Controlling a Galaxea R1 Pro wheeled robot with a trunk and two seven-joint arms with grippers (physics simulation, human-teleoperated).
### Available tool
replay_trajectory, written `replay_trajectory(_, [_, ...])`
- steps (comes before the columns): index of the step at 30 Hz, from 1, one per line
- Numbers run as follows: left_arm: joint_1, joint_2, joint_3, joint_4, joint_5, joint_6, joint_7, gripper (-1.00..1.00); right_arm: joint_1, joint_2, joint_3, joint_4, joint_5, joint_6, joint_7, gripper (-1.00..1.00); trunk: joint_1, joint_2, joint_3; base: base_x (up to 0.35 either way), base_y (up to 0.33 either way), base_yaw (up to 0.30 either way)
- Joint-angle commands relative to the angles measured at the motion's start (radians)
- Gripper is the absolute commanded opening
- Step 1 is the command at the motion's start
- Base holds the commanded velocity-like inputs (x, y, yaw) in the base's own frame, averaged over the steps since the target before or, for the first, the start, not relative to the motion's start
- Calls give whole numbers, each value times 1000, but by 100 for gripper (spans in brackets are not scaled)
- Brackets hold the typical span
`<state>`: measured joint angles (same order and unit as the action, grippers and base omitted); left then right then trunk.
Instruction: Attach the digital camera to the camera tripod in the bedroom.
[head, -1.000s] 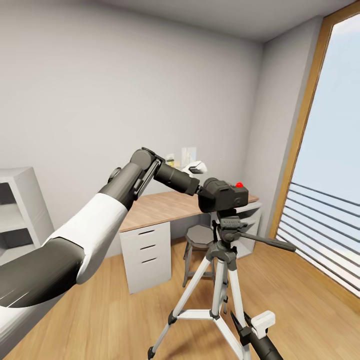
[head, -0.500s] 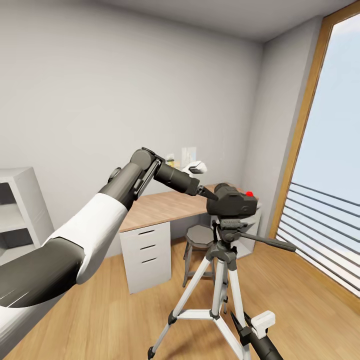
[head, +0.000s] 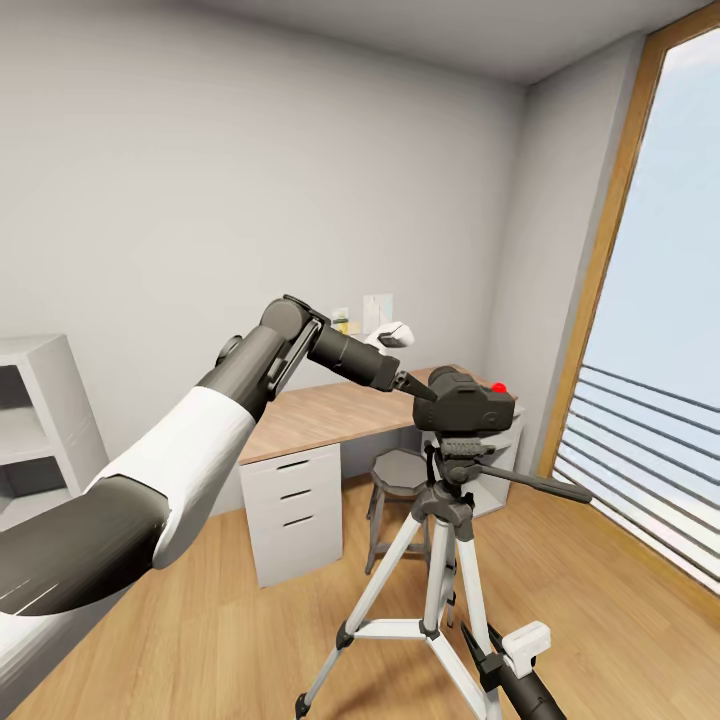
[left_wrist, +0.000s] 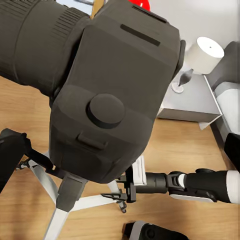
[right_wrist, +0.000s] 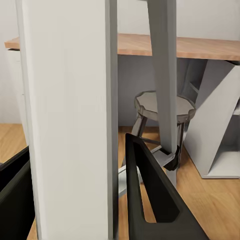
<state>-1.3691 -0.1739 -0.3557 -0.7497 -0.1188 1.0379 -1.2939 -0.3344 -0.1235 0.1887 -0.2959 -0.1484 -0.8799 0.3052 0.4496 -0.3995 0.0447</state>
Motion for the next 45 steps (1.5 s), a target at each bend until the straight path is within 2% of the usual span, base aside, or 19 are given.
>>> replay_trajectory(1, [0, -1, 2, -2, -10, 9, -12, 100, 0, -1, 9, 1, 1, -4, 6, -100, 0, -1, -1, 0, 0, 0])
replay_trajectory(9, [1, 3, 20, -57, -10, 9, -114, 100, 0, -1, 9, 1, 1, -3, 6, -100, 0, -1, -1, 0, 0, 0])
replay_trajectory(13, [2, 29, 37, -86, -10, 9, -141, 100, 0, -1, 9, 1, 1, -4, 6, -100, 0, -1, -1, 0, 0, 0])
replay_trajectory(17, [2, 78, 78, -124, -10, 9, -184, 100, 0, -1, 9, 1, 1, -4, 6, -100, 0, -1, -1, 0, 0, 0])
replay_trajectory(20, [2, 128, 110, -149, -10, 9, -230, 100, 0, -1, 9, 1, 1, -4, 6, -100, 0, -1, -1, 0, 0, 0])
replay_trajectory(22, [2, 203, 148, -179, -10, 9, -268, 100, 0, -1, 9, 1, 1, -4, 6, -100, 0, -1, -1, 0, 0, 0])
replay_trajectory(23, [2, 217, 154, -182, -10, 9, -272, 100, 0, -1, 9, 1, 1, -4, 6, -100, 0, -1, -1, 0, 0, 0])
replay_trajectory(24, [2, 296, 179, -189, -10, 9, -277, 100, 0, -1, 9, 1, 1, -4, 6, -100, 0, -1, -1, 0, 0, 0])
replay_trajectory(25, [2, 343, 187, -187, -10, 9, -277, 100, 0, -1, 9, 1, 1, -4, 6, -100, 0, -1, -1, 0, 0, 0])
replay_trajectory(26, [3, 369, 190, -180, -10, 9, -277, 100, 0, -1, 9, 1, 1, -4, 6, -100, 0, -1, -1, 0, 0, 0])
replay_trajectory(28, [5, 403, 192, -131, -10, 9, -277, 100, 0, -1, 9, 1, 1, -4, 6, -100, 0, -1, -1, 0, 0, 0])
replay_trajectory(30, [5, 411, 192, -82, -11, 9, -277, 100, 0, -1, 8, 1, 1, -4, 6, -100, 0, -1, -1, 0, 0, 0])
replay_trajectory(31, [5, 413, 192, -48, -11, 9, -255, 100, 0, -1, 8, 1, 1, -4, 6, -100, 0, -1, -1, 0, 0, 0])
replay_trajectory(33, [6, 395, 192, 89, -11, 9, -29, 100, 0, -1, 8, 1, 1, -4, 6, -100, 0, -1, -1, 0, 0, 0])
replay_trajectory(34, [6, 387, 191, 118, -11, 9, 23, 100, 0, -1, 8, 1, 1, -4, 6, -100, 0, -1, -1, 0, 0, 0])
replay_trajectory(35, [6, 379, 191, 149, -11, -19, 77, 100, 0, -1, 8, 1, 1, -4, 6, -100, 0, -1, -1, 0, 0, 0])
replay_trajectory(38, [6, 328, 190, 357, -12, -203, 372, 100, 0, -1, 8, 1, 1, -4, 6, -100, 0, -1, -1, 0, 0, 0])
replay_trajectory(42, [6, 279, 190, 546, -12, -380, 558, 100, 0, -1, 8, 1, 1, -4, 6, -100, 0, -1, -1, 0, 0, 0])
replay_trajectory(45, [6, 257, 191, 642, -12, -468, 615, 100, 0, -1, 8, 1, 1, -4, 6, -100, 0, -1, -1, 0, 0, 0])
